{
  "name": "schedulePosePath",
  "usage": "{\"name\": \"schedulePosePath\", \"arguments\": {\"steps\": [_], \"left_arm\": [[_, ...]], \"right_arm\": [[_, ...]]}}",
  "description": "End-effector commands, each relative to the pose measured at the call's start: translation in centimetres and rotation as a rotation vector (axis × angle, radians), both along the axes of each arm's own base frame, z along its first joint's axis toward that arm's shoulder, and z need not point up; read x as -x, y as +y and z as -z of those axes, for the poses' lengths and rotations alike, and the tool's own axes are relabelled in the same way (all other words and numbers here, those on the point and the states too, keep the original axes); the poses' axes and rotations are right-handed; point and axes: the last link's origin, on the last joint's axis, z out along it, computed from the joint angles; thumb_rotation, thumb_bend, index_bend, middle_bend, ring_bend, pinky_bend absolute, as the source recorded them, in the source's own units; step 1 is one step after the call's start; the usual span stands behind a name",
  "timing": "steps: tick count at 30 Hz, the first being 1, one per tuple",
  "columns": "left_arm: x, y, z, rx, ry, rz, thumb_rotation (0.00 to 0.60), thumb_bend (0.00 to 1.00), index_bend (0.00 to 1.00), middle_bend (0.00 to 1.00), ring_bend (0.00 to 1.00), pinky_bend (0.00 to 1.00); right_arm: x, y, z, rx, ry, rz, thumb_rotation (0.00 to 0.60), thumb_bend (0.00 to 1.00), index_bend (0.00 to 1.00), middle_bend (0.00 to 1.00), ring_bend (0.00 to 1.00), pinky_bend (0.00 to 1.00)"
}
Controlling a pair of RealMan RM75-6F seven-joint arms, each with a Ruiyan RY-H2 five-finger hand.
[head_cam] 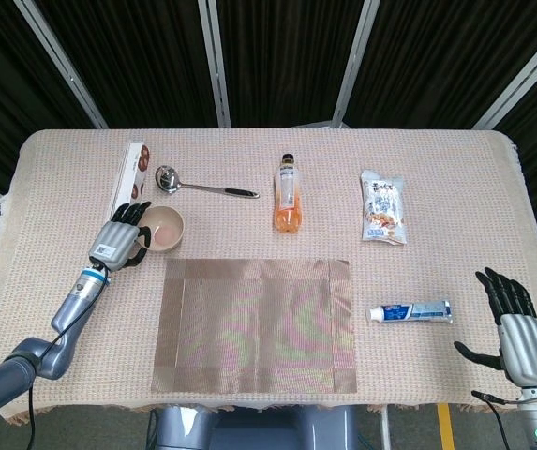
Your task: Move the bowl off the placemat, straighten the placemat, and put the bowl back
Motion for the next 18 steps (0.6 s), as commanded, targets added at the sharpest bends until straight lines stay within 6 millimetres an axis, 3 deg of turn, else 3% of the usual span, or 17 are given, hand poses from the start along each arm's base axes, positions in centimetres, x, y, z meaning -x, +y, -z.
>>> {"name": "schedulePosePath", "arguments": {"steps": [1, 10, 18], "left_arm": [[-0.7, -0.2, -0.6, -0.015, -0.014, 0.032, 0.600, 0.42, 0.64, 0.00, 0.00, 0.00], [-6.7, -2.5, -1.7, -0.010, -0.127, 0.232, 0.600, 0.42, 0.65, 0.00, 0.00, 0.00], [-12.1, -6.6, 0.9, 0.162, -0.193, 0.373, 0.600, 0.42, 0.65, 0.00, 0.00, 0.00]], "right_arm": [[0.0, 0.0, 0.0, 0.001, -0.001, -0.001, 0.600, 0.00, 0.00, 0.00, 0.00, 0.00], [-0.1, 0.0, -0.3, 0.008, -0.009, -0.006, 0.600, 0.00, 0.00, 0.00, 0.00, 0.00], [-0.1, 0.1, -0.5, 0.014, -0.012, -0.005, 0.600, 0.00, 0.00, 0.00, 0.00, 0.00]]}}
